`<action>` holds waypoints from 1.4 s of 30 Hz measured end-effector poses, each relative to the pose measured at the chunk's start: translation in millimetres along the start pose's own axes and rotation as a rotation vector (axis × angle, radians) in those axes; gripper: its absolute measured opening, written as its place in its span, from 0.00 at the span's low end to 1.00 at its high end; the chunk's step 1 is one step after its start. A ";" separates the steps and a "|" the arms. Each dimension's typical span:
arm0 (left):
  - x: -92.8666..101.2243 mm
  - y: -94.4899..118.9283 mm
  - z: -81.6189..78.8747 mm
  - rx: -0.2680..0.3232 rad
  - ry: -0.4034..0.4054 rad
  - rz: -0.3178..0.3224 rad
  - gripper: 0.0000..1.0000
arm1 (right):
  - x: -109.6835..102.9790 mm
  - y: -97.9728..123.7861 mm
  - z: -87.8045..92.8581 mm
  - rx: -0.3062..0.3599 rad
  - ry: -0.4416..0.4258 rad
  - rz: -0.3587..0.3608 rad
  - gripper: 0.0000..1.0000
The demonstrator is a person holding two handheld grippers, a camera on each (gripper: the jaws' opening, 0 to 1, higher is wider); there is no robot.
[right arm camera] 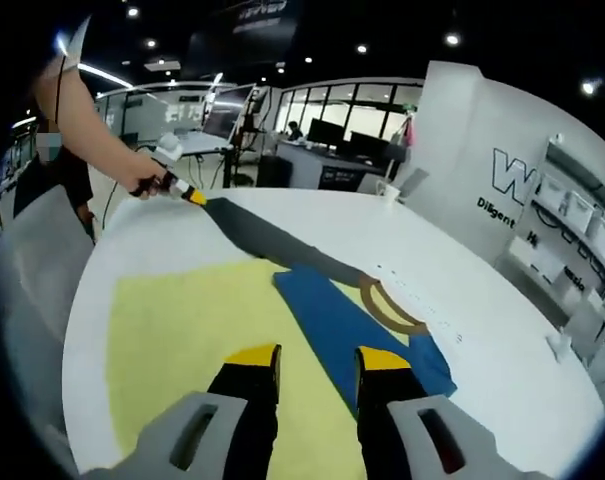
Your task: Fold the garment on the visible template until the final outline fits inside the template.
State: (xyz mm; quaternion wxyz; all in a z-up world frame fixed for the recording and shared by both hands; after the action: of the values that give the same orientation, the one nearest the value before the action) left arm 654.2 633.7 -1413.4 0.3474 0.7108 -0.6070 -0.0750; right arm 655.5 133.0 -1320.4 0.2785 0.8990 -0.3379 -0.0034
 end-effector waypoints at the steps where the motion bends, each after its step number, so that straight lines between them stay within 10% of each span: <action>1: 1.3 -0.1 0.1 0.001 0.004 0.003 0.20 | 0.9 2.0 1.4 -0.001 -0.003 0.005 0.24; 20: 30.7 15.9 -31.6 0.070 -0.036 0.033 0.01 | 22.0 35.3 19.8 -0.010 -0.052 0.096 0.24; 42: 186.4 24.5 -118.4 0.195 -0.212 0.359 0.01 | 18.8 62.3 42.4 0.015 -0.127 0.130 0.29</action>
State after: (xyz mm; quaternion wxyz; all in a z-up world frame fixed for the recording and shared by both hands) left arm 743.8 510.3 -1251.8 0.2189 0.6098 -0.7612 -0.0272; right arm 624.0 62.0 -1321.5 0.2494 0.8751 -0.4128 -0.0400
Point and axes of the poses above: the point that each gripper's makers call its tool centre point, and the gripper's own axes: y roughly backward along the fingers, x roughly to its right, z roughly out of its underside, the point moved 2 cm from there along y, roughly backward along the fingers, and after that the axes turned 3 degrees about -y, right-handed, at the moved point
